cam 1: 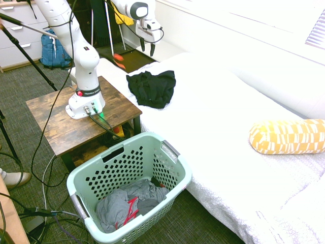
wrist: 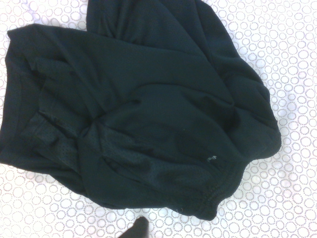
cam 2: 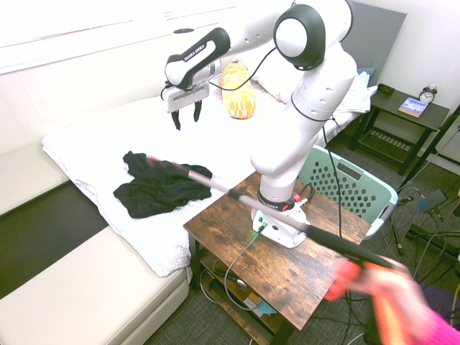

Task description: Put my clothes in the laundry bag

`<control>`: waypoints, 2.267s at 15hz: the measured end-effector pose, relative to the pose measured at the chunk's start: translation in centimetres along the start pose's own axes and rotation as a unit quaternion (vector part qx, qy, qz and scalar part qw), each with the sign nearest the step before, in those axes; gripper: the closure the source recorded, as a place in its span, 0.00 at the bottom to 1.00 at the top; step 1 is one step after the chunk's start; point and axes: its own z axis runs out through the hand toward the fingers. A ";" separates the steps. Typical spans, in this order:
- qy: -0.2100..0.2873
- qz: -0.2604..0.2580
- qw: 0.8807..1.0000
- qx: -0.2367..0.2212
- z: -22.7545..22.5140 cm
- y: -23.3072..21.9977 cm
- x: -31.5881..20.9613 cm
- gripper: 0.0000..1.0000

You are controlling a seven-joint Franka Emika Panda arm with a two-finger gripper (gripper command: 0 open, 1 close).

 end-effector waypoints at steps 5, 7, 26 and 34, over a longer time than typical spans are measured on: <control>0.005 0.000 1.000 0.000 0.4 -2.2 0.7 0.00; 0.001 -0.007 1.000 0.003 2.4 -5.5 1.4 0.00; -0.095 -0.103 0.981 -0.134 34.0 -16.9 -3.2 1.00; -0.100 -0.112 0.977 -0.153 35.7 -15.3 -3.0 1.00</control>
